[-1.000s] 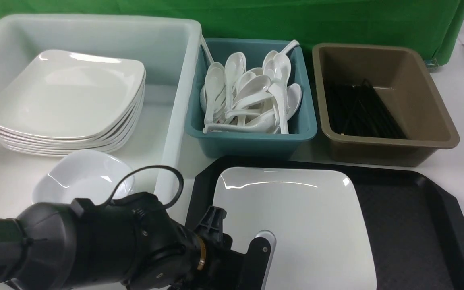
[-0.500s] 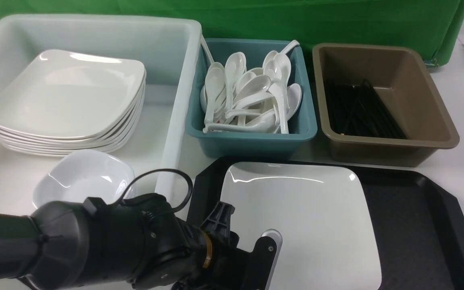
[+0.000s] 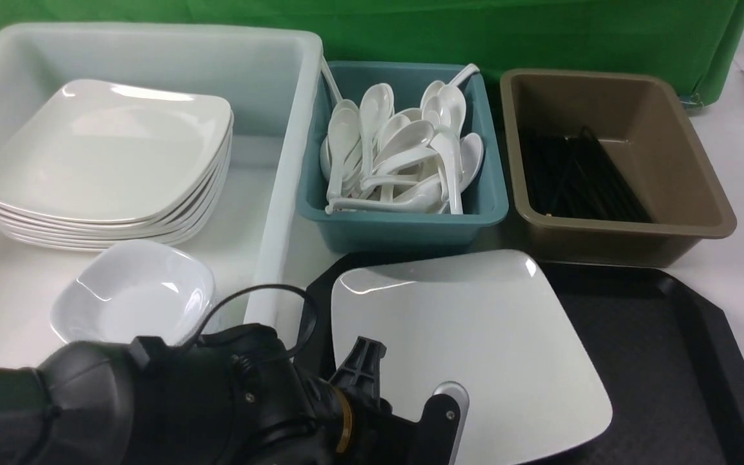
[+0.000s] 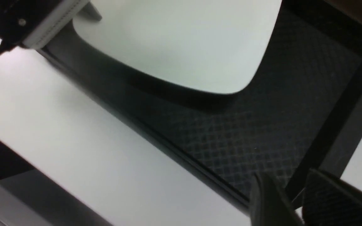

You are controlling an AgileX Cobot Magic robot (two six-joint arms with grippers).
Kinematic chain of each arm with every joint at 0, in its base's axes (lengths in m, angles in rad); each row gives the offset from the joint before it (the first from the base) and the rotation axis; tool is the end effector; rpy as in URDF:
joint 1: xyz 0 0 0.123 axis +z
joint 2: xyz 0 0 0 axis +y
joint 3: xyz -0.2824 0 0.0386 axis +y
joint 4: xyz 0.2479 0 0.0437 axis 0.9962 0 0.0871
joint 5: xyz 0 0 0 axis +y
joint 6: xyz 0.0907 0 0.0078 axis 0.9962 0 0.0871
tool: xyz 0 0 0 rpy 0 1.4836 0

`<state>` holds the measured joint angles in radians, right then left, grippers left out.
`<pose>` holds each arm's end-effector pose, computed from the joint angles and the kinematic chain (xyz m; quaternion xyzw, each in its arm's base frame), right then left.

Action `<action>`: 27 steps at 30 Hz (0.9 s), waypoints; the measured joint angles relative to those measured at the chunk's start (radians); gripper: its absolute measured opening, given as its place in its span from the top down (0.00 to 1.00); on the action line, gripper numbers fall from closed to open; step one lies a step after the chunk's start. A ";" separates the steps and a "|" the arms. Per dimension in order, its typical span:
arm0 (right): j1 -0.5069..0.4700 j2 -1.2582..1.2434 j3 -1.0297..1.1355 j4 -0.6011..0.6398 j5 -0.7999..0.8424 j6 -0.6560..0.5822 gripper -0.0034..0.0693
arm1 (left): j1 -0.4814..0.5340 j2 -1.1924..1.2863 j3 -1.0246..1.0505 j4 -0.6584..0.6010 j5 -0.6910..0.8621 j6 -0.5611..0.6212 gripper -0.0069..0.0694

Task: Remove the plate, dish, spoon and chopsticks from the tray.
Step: Use the left arm to grab a plate from the dinner plate, then use the left arm to put the plate into the large storage box on the left

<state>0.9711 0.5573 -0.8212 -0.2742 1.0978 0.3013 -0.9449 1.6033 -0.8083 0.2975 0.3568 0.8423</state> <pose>0.0601 0.0490 0.3529 -0.3062 0.8545 0.1260 0.4002 0.1819 -0.2356 0.1790 0.8223 0.5053 0.0721 0.2517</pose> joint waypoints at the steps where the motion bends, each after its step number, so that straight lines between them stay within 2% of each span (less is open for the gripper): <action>1: 0.000 0.000 0.000 0.001 0.000 0.000 0.66 | -0.025 -0.030 0.000 -0.006 0.014 -0.005 0.75; 5: 0.000 0.000 0.000 0.003 0.000 0.000 0.66 | -0.091 -0.143 0.000 -0.013 0.076 -0.045 0.84; 13: 0.000 0.000 0.000 -0.007 0.000 0.003 0.66 | -0.102 -0.293 0.005 -0.026 0.130 -0.107 0.87; 17: 0.000 0.000 0.000 -0.057 0.000 0.039 0.67 | -0.102 -0.348 0.006 -0.036 0.139 -0.117 0.88; 27: 0.000 0.000 0.000 -0.174 -0.001 0.128 0.85 | -0.102 -0.461 -0.096 -0.095 0.188 -0.148 0.87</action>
<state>0.9711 0.5573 -0.8212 -0.4479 1.0969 0.4294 -1.0465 1.1425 -0.9043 0.2023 0.5451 0.6941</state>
